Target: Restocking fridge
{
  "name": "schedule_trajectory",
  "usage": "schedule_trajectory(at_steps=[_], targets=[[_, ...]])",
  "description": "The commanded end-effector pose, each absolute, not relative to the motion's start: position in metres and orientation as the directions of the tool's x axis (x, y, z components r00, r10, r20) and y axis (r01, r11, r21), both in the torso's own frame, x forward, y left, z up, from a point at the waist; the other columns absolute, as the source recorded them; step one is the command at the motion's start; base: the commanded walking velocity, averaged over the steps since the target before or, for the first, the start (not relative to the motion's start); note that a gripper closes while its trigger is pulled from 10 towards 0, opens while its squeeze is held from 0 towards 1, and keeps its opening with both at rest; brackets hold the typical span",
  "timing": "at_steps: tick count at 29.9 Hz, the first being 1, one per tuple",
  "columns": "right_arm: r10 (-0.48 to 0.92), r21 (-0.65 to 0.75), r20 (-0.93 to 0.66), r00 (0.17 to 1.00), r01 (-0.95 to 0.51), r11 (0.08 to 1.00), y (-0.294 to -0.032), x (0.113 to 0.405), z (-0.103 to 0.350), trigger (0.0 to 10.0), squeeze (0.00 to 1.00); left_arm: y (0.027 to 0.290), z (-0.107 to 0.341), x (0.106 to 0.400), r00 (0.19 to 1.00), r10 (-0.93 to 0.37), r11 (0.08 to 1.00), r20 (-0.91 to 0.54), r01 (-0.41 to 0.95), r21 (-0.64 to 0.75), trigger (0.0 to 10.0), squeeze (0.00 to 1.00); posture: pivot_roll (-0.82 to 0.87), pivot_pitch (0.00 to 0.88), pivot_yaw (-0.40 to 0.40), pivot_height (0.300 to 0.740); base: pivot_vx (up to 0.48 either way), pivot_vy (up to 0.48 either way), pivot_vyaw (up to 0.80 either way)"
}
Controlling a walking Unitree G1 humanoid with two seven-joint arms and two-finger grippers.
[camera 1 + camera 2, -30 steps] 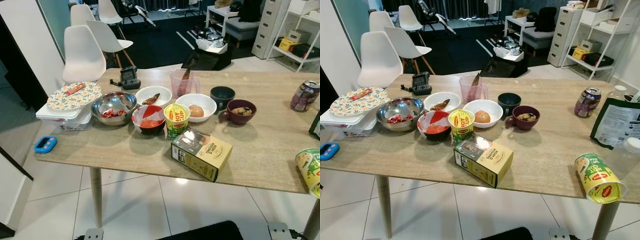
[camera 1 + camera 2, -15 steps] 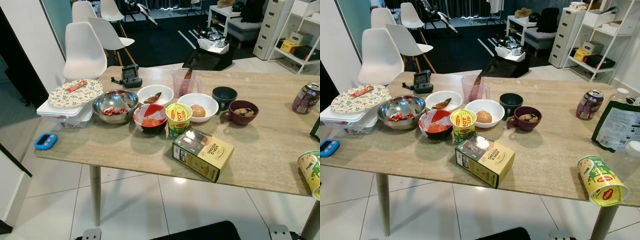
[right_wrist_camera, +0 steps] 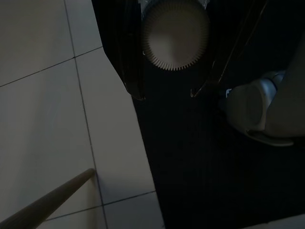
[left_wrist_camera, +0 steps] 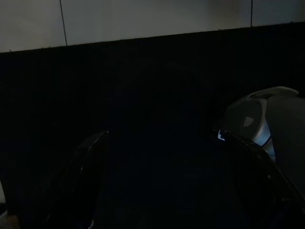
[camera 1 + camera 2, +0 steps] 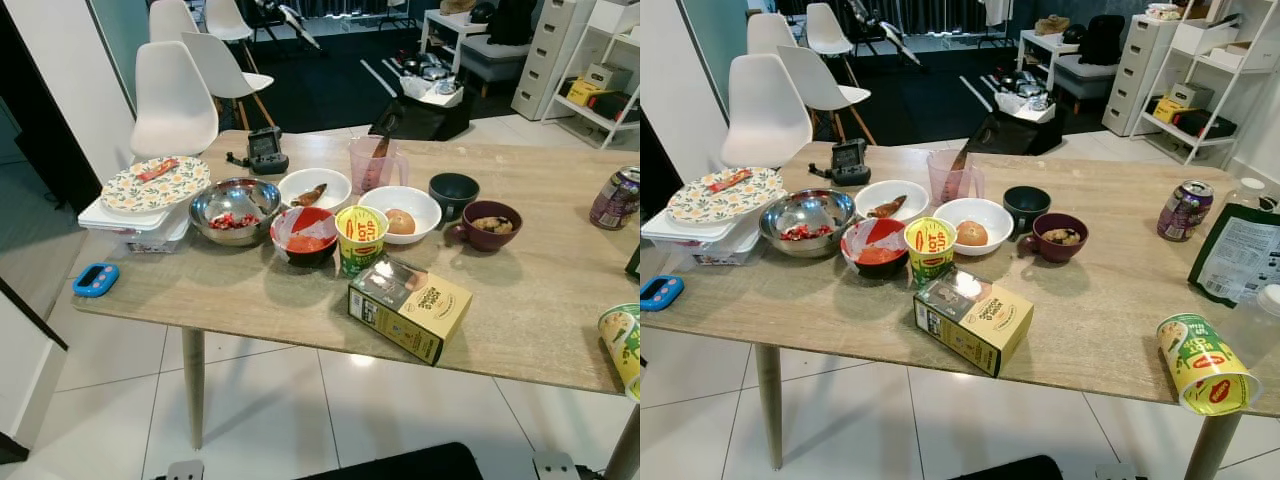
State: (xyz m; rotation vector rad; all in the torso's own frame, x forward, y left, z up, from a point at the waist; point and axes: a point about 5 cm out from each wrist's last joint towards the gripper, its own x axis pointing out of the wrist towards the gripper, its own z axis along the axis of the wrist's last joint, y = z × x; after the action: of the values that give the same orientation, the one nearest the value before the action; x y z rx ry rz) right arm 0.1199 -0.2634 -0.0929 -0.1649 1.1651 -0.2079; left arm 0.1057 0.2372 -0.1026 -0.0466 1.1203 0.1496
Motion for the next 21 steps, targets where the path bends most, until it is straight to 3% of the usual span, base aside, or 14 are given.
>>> schedule_trajectory(at_steps=[1,17,19,20,21], targets=[[-0.246,-0.236,-0.895,0.372,0.075,0.969,-0.261,0.118,-0.094,10.0,0.0,0.239,-0.103,0.104,0.415,0.096,0.991,-0.905,-0.129,0.046,10.0,0.0,-0.03,0.0,0.007,0.74,0.0,0.0,0.0],[-0.254,-0.224,-0.911,0.326,0.127,0.966,-0.258,0.086,-0.103,10.0,0.0,0.252,-0.101,0.093,0.388,0.093,0.996,-0.917,-0.05,0.08,10.0,0.0,-0.08,0.0,0.081,0.74,0.0,0.0,0.0],[-0.243,-0.223,-0.921,0.304,0.1,0.97,-0.256,0.073,-0.106,10.0,0.0,0.258,-0.099,0.096,0.403,0.093,0.996,-0.91,-0.032,0.088,10.0,0.0,-0.06,0.124,0.062,0.74,0.0,0.0,0.0],[-0.243,-0.223,-0.921,0.304,0.1,0.97,-0.256,0.073,-0.106,10.0,0.0,0.258,-0.099,0.096,0.403,0.093,0.996,-0.91,-0.032,0.088,10.0,0.0,-0.06,0.124,0.062,0.74,0.0,0.0,0.0],[-0.236,-0.221,-0.925,0.297,0.083,0.972,-0.255,0.068,-0.107,10.0,0.0,0.26,-0.098,0.097,0.41,0.092,0.996,-0.907,-0.025,0.09,10.0,0.0,-0.05,0.18,0.057,0.74,0.0,0.0,0.0]])
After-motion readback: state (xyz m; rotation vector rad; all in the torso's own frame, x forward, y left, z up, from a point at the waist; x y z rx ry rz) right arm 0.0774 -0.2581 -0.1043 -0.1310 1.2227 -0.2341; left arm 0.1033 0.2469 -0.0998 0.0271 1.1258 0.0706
